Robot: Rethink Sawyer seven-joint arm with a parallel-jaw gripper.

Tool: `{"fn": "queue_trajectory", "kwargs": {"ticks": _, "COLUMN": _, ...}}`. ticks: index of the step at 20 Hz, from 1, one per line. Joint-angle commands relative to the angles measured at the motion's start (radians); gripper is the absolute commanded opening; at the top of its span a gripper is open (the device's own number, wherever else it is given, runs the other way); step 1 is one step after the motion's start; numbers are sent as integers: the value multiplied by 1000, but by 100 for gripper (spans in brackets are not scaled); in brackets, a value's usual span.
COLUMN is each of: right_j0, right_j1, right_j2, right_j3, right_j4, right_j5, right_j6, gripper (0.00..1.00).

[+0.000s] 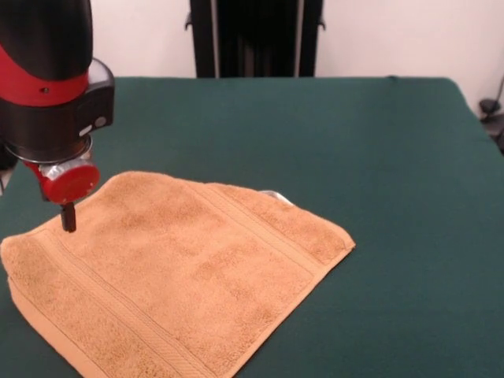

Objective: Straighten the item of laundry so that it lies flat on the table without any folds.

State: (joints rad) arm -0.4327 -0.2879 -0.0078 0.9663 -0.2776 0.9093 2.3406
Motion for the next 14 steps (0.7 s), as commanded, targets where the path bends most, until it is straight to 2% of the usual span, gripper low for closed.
{"fn": "queue_trajectory", "kwargs": {"ticks": 1, "right_j0": 30, "right_j1": -7, "right_j2": 52, "right_j3": 137, "right_j4": 33, "right_j5": -15, "right_j6": 31, "gripper": 100}}
{"fn": "queue_trajectory", "kwargs": {"ticks": 8, "right_j0": 55, "right_j1": -12, "right_j2": 38, "right_j3": 137, "right_j4": 23, "right_j5": -6, "right_j6": 48, "gripper": 100}}
{"fn": "queue_trajectory", "kwargs": {"ticks": 14, "right_j0": 106, "right_j1": -42, "right_j2": 8, "right_j3": 182, "right_j4": 51, "right_j5": 19, "right_j6": 158, "gripper": 100}}
